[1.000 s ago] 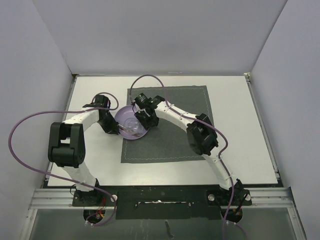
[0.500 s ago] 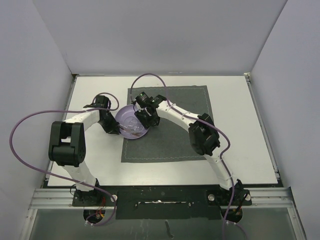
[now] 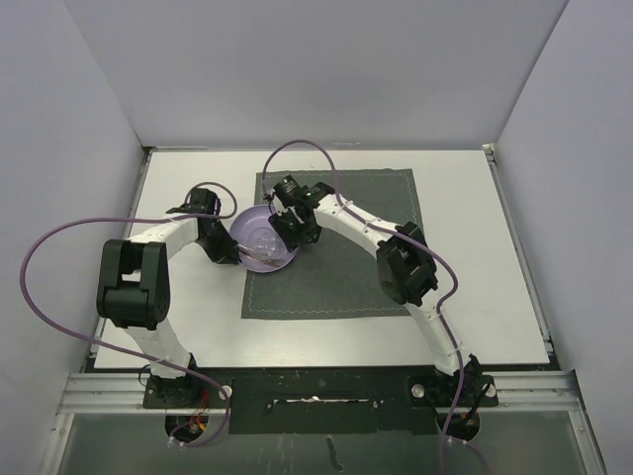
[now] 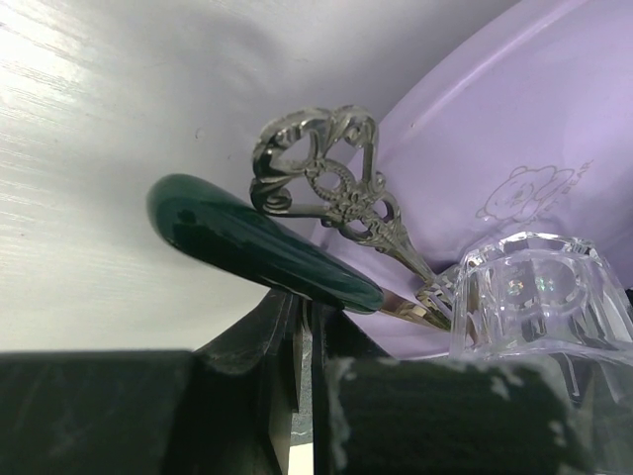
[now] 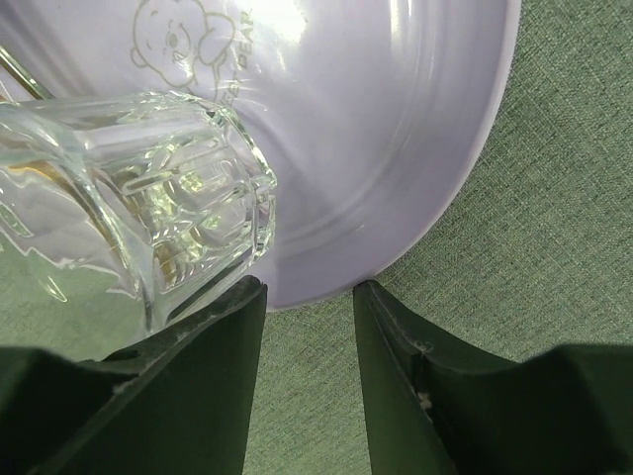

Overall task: Set the dinner table for one person
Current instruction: Move the plate to the center of the board, then pick up the cup at the center of the board.

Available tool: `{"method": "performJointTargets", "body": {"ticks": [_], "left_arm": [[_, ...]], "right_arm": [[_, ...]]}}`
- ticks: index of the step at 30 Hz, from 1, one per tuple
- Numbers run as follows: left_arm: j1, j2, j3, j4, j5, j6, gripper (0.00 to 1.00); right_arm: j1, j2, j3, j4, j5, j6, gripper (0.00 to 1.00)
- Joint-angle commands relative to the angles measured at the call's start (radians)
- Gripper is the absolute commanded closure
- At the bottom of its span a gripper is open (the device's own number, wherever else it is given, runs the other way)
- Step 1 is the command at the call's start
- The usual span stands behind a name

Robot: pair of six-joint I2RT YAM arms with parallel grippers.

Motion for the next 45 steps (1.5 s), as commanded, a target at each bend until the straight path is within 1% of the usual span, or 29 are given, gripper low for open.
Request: {"method": "performJointTargets", "body": {"ticks": [1,15,26,29,40,45], "left_arm": [[-0.029,0.016,0.009,0.036,0.049,0.018,1.0],[-0.013,-0.024,0.001,0.012,0.05,0.027,1.0],[-0.012,-0.019,-0.008,0.017,0.055,0.027,1.0],[-0.013,-0.016,-0.01,0.019,0.055,0.027,1.0],[-0.014,0.001,-0.031,0.051,0.066,0.025,1.0],[-0.014,-0.003,-0.03,0.056,0.074,0.022,1.0]], "right_arm": [[0.015,-0.12,0.074,0.093,-0.066,-0.012,0.58],[0.008,-0.153,0.133,0.047,-0.034,-0.03,0.57],[0.001,-0.196,0.085,0.055,-0.022,-0.034,0.59],[0.006,-0.222,0.044,0.054,-0.018,-0.033,0.59],[0.117,-0.332,-0.035,-0.01,0.058,-0.081,0.57],[0.161,-0.369,-0.126,-0.006,0.082,-0.068,0.56]]}}
